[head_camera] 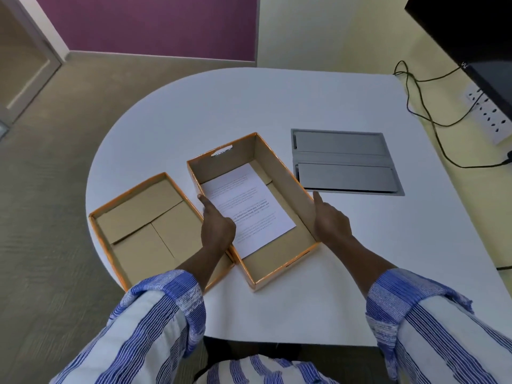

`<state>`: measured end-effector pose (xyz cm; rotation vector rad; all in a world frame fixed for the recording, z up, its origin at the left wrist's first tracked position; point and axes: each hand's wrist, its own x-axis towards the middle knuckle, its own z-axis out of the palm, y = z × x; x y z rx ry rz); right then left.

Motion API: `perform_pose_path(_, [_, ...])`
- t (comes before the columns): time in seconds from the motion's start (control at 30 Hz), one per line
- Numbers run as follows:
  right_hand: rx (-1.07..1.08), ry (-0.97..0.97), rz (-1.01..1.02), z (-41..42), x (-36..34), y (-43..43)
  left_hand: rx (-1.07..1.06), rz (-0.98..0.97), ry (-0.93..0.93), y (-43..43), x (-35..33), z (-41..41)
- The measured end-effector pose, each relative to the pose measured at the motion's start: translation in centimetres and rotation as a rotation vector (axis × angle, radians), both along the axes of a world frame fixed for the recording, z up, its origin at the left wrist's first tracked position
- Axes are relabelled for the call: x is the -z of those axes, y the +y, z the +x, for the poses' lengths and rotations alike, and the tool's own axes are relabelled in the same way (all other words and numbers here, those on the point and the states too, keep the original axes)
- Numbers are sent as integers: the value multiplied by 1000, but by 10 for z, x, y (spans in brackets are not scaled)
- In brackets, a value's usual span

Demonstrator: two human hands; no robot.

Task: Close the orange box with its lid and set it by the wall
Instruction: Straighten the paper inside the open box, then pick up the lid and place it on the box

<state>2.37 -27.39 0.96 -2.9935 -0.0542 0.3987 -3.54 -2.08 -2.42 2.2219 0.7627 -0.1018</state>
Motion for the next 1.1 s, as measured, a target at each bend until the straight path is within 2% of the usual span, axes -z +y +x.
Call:
perform_pose_path(0.13, [56, 71, 33, -7, -3, -8, -42, -92, 23, 2, 7, 4])
perform_pose_path(0.3, [80, 243, -22, -24, -14, -30, 122, -31, -56, -4, 11, -4])
perform_pose_path(0.53, [291, 821, 37, -36, -36, -37, 257, -26, -131, -13, 17, -21])
perform_pose_path(0.7, [407, 980, 14, -40, -41, -30, 284, -52, -142, -9, 20, -32])
perform_pose_path(0.77, [387, 930, -108, -39, -49, -19, 259, -93, -159, -3, 21, -35])
perform_pose_path(0.87, [83, 548, -436, -35, -73, 14, 163, -85, -197, 16, 25, -43])
perform_pose_path(0.9, [37, 442, -473, -32, -80, 27, 126, -67, -197, 26, 28, -47])
perform_pose_path(0.97, [-37, 260, -416, -28, -87, 59, 49, -15, -174, 50, 36, -58])
perform_pose_path(1.1, [-189, 57, -73, -35, -83, 133, -115, 158, -81, 100, 46, -85])
